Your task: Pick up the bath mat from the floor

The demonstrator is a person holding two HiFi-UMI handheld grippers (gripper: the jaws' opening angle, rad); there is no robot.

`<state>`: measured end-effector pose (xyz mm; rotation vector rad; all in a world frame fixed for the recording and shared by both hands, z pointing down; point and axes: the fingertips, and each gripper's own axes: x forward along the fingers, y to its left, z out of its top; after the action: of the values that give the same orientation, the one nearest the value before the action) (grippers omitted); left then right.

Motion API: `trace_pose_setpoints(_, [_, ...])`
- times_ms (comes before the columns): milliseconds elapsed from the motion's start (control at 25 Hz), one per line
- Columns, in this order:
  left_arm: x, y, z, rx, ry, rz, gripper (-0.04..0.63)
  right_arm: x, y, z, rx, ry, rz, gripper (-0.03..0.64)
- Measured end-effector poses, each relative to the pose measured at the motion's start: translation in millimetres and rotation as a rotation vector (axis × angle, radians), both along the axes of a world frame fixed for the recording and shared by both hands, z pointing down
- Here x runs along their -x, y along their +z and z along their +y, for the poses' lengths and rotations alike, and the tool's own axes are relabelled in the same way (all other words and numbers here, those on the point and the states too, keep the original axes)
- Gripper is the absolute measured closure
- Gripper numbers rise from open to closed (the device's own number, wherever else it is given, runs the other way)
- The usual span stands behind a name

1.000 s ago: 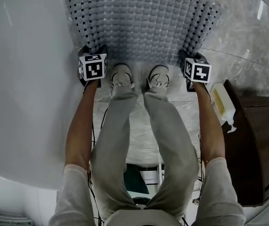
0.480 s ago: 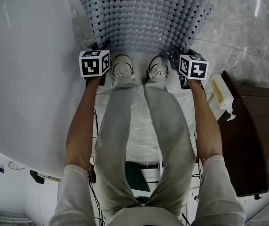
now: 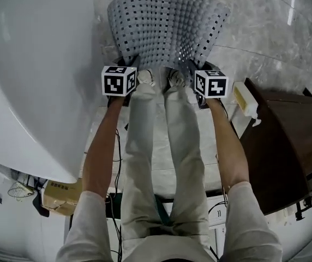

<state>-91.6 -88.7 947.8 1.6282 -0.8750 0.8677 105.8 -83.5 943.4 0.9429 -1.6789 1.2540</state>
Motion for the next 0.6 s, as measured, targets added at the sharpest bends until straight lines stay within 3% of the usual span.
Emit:
trace_pose_setpoints(320, [-7,-93,1,-0.078,-0.035,0.014,0.549,5,-92,-4,-0.078,-0.004,-0.04,0.545])
trace_pose_setpoints(600, [-12,-182,-26,-0.201,-0.034,0.027,0.551,13,-180,-27,-0.207,0.024,-0.084,0.545])
